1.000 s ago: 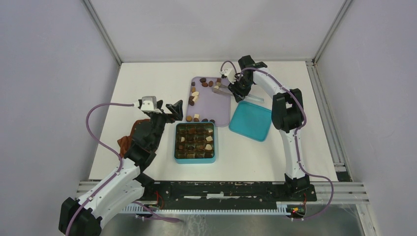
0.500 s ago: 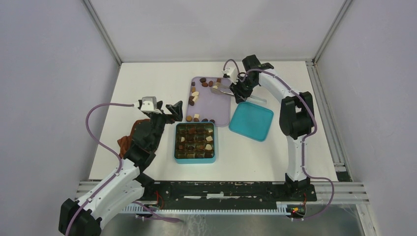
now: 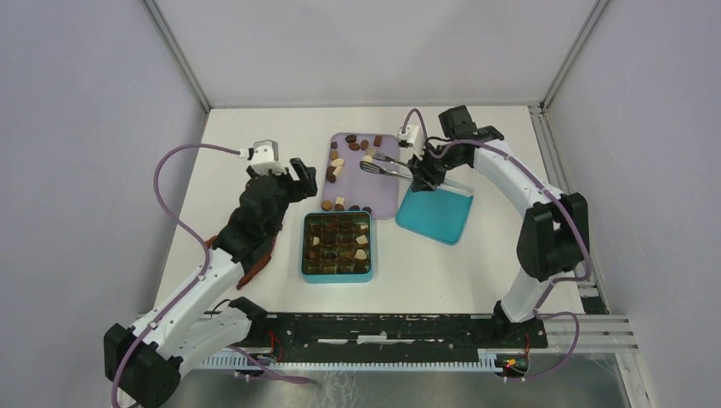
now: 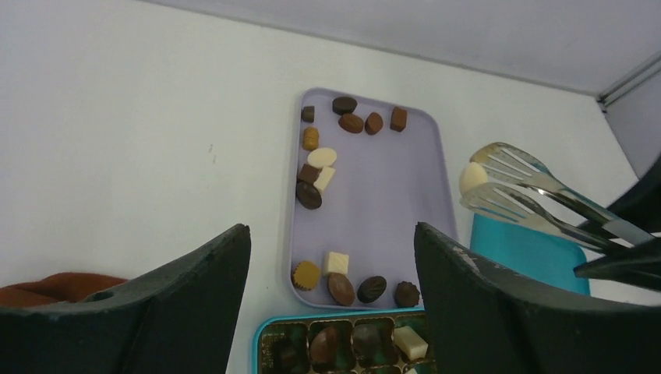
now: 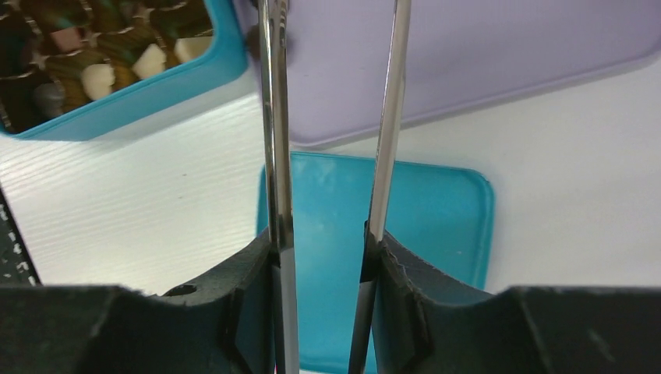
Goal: Pack the chocolate
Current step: Place the fake chocolate in the packing box.
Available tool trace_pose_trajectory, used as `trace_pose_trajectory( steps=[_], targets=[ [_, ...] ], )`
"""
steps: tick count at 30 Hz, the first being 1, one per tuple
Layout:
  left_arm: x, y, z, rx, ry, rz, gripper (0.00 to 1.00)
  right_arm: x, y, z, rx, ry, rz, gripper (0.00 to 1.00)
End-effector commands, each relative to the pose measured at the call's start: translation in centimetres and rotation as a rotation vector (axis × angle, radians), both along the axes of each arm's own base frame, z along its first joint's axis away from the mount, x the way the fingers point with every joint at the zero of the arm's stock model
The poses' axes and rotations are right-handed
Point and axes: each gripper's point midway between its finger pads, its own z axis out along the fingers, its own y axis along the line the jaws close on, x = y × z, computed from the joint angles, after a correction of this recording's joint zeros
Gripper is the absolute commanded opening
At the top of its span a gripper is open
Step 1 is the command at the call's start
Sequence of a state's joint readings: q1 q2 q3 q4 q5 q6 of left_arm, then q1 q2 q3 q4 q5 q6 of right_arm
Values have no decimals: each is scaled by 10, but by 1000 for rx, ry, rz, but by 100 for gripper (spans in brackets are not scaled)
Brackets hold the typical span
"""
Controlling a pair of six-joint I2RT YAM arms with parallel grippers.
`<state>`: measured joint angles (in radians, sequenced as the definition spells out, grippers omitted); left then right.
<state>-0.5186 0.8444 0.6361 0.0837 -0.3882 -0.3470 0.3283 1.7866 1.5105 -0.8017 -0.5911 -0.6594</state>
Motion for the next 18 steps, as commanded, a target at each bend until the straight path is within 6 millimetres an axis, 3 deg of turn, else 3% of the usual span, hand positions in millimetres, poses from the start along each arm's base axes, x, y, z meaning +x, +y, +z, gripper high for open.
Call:
trace_pose_trajectory(
  steps=[1,3,5,11,18],
  targets=[
    [-6,-1,-43,40,336,54,76,-35,20,33,146,-94,153,0],
    [-8,-1,-57,80,427,57,65,-57,23,28,163,-91,206,0],
    [-12,4,-70,109,482,84,61,-75,26,25,168,-100,254,0],
    [-20,10,-100,139,596,101,59,-124,44,-1,101,-134,407,0],
    [-33,13,-139,209,737,95,57,-151,73,-19,10,-166,517,0]
  ],
)
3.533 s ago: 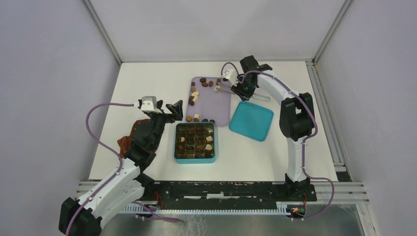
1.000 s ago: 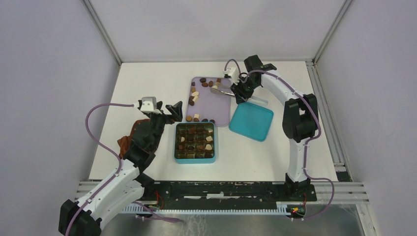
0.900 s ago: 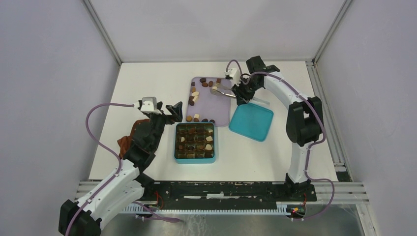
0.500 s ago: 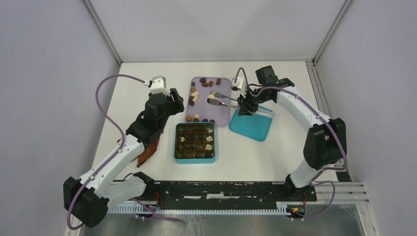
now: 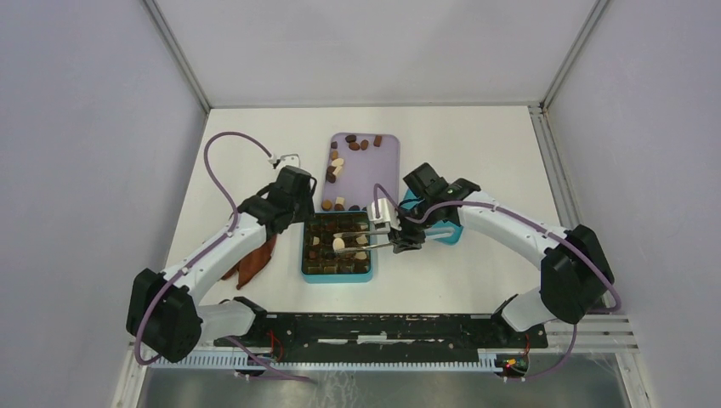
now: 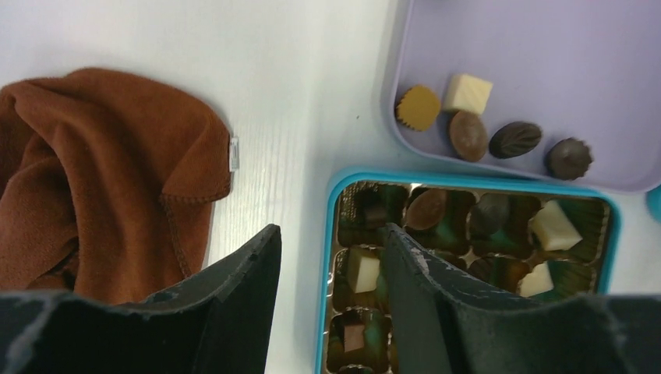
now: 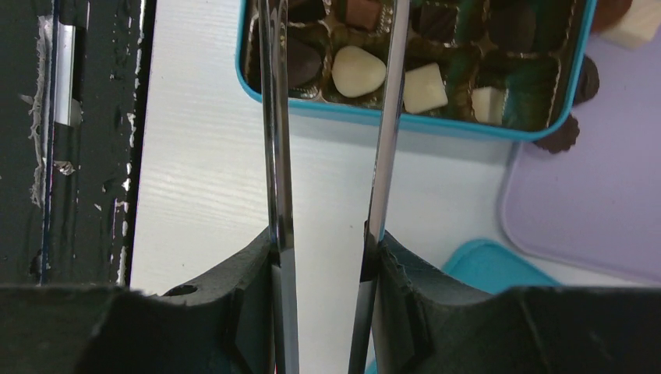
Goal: Pack the chocolate
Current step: Place the fake chocolate in the packing box.
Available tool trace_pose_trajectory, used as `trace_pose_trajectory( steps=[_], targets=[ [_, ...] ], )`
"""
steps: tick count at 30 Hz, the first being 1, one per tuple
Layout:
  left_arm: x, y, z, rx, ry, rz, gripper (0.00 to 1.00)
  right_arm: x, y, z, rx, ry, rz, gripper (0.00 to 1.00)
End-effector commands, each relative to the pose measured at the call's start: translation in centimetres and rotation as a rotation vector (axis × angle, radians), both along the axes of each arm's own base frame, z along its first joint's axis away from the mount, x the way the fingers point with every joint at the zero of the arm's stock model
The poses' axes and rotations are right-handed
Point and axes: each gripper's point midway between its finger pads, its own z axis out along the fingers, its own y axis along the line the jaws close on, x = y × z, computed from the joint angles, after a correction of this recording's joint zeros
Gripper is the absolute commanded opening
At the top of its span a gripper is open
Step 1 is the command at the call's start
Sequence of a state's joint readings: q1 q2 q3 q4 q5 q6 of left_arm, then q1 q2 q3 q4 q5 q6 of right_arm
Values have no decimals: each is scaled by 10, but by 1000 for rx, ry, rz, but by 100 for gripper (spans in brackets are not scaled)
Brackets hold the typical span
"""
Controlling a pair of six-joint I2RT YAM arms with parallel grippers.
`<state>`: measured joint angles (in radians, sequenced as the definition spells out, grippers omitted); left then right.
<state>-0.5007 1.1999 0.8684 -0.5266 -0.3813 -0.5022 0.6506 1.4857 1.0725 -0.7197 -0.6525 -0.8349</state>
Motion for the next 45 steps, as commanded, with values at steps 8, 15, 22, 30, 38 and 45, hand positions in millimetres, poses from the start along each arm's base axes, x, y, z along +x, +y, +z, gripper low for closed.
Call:
trace_pose_trajectory(
  steps=[8,15,22,30,38,45],
  targets=[
    [-15,4,-24,6,101,26,57,-2,39,-3,-50,-116,77,0],
    [-15,4,-14,-4,71,20,55,-8,49,-10,-113,-124,113,5],
    [-15,5,-5,-17,36,20,54,-9,53,-11,-141,-136,125,28],
    [-15,5,-3,-21,30,17,55,-9,55,-14,-171,-155,121,46],
    [-15,4,3,-31,9,14,55,-11,57,-9,-157,-148,117,54],
    [-13,-2,20,-94,-66,-8,54,7,51,23,-84,-132,58,50]
  ],
)
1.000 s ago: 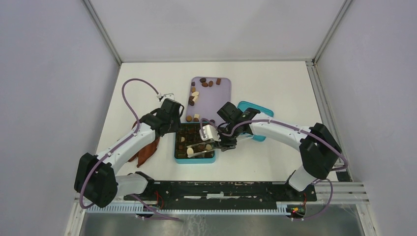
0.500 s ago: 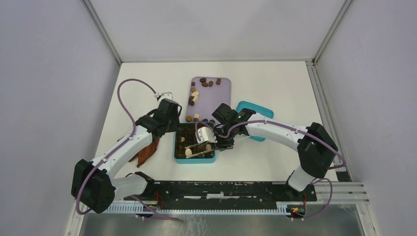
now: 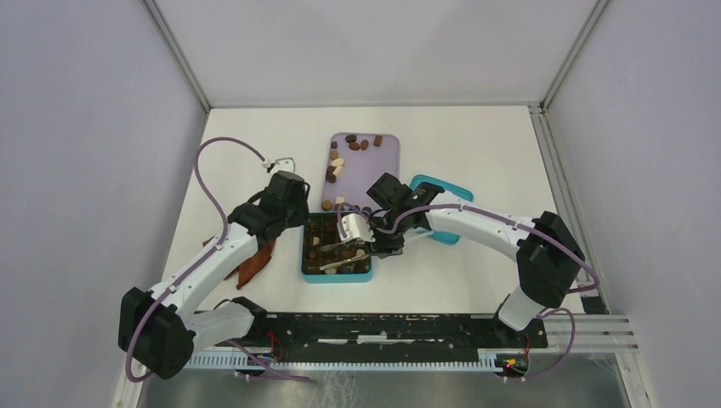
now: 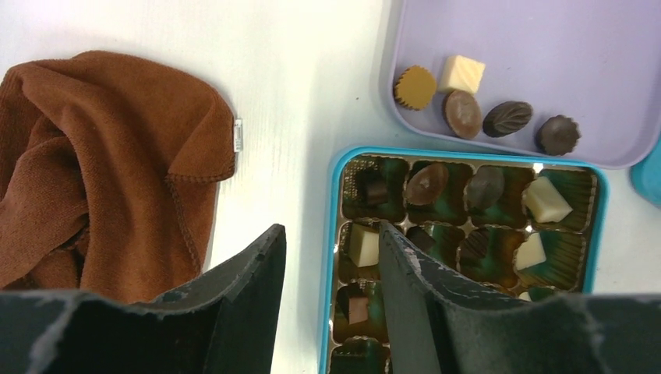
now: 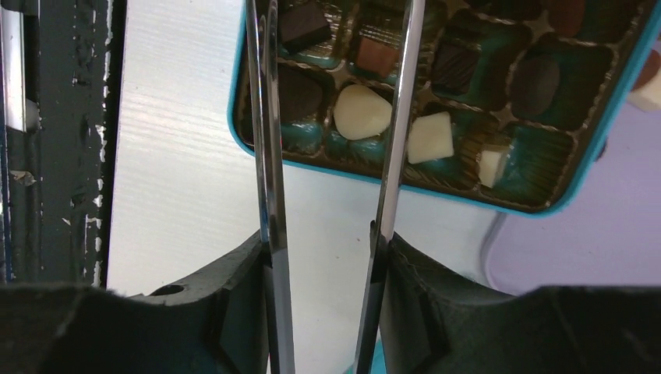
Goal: Pack the chocolate
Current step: Place the fake chocolate in the packing box, then pick up the fake chocolate from the plate.
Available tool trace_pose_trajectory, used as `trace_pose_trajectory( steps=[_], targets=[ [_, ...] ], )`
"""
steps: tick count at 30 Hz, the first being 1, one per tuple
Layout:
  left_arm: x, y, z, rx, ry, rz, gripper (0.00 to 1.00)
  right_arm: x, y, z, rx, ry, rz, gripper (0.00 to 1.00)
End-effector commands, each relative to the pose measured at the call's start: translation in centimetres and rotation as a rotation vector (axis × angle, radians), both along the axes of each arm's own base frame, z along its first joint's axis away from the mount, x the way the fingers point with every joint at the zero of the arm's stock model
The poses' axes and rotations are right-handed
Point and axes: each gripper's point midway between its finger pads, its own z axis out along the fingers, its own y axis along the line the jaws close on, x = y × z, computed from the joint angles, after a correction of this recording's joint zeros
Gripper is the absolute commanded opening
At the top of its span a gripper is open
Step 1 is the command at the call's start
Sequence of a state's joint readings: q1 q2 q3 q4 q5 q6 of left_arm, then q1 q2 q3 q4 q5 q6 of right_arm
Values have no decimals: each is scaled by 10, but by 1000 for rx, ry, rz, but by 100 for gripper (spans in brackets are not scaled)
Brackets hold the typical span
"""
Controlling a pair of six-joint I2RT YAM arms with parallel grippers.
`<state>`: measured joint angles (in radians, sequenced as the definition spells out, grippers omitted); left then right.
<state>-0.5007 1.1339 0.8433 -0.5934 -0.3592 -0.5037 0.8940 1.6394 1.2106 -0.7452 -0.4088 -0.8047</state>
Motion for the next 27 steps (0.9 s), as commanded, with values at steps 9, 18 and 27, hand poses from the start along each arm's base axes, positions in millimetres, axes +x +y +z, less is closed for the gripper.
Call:
trace_pose_trajectory(
  steps=[9,18,27],
  targets=[
    [22,-42,87,-374,-479,-111,55,126,-60,77,156,-140,-402,47],
    [27,-38,157,-377,-842,-198,90,240,-108,58,17,-213,-704,47],
    [32,-38,148,-349,-852,-203,95,293,-113,26,-56,-196,-817,46]
  ],
)
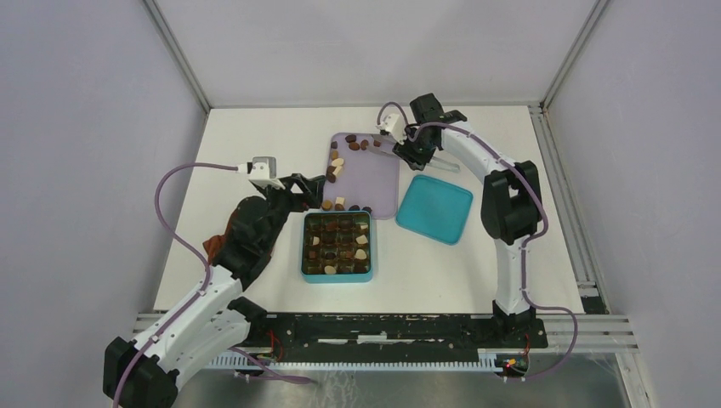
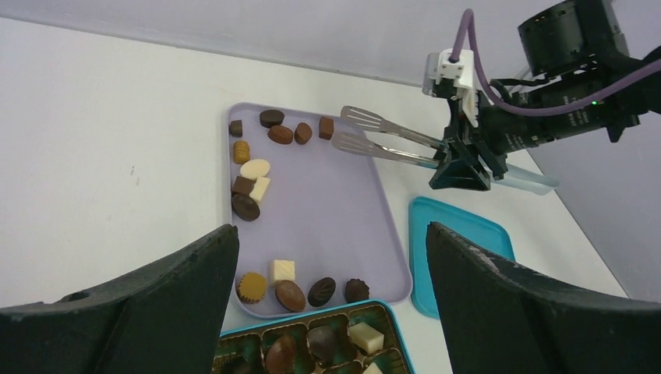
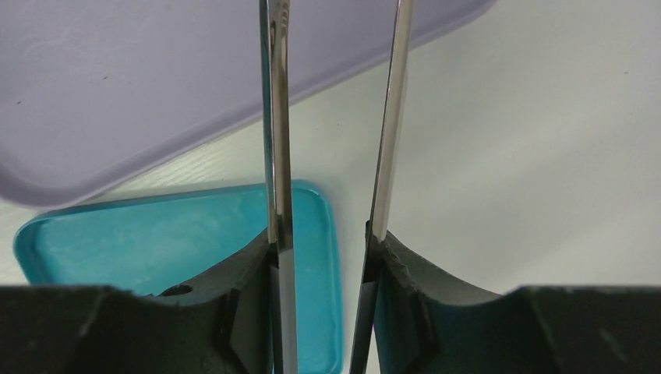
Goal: Pack the chocolate
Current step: Pick up the fake chocolate from the plate.
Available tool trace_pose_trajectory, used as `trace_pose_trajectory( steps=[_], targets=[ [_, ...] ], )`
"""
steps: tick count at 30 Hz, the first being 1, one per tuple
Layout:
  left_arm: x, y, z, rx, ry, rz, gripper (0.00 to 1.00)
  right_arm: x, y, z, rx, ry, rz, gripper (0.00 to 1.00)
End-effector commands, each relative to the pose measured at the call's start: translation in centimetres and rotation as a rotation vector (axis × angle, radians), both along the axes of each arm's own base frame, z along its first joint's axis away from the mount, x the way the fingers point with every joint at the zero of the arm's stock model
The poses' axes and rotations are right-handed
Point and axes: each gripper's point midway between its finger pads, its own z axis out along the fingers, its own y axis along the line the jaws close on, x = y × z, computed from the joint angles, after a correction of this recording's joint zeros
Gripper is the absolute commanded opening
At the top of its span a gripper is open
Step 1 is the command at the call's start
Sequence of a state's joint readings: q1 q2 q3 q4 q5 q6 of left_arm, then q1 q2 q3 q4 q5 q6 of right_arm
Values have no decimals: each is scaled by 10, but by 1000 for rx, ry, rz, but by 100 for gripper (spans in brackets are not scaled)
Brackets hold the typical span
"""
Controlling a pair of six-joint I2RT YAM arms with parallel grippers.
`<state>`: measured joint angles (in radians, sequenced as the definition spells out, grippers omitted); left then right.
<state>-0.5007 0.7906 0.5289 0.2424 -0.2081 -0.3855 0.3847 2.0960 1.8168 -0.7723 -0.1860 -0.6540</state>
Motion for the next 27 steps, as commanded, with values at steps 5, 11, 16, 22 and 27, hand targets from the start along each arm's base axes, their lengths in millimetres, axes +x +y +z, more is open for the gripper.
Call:
trace_pose_trajectory(
  steps=[5,11,16,22,27],
  targets=[
    [-5,4,24,-4,-132,-2,95,28,-5,1,0,-23,-138,46],
    [-7,5,25,-5,-142,-6,95,34,-5,-10,-1,-1,-182,46],
    [-7,5,24,-7,-141,-4,95,36,-7,-20,-7,19,-197,47],
    [-7,5,25,-7,-142,-5,95,41,-10,-27,-5,29,-217,49],
    [-6,5,24,-7,-140,-5,95,47,-9,-32,15,42,-230,50]
  ],
)
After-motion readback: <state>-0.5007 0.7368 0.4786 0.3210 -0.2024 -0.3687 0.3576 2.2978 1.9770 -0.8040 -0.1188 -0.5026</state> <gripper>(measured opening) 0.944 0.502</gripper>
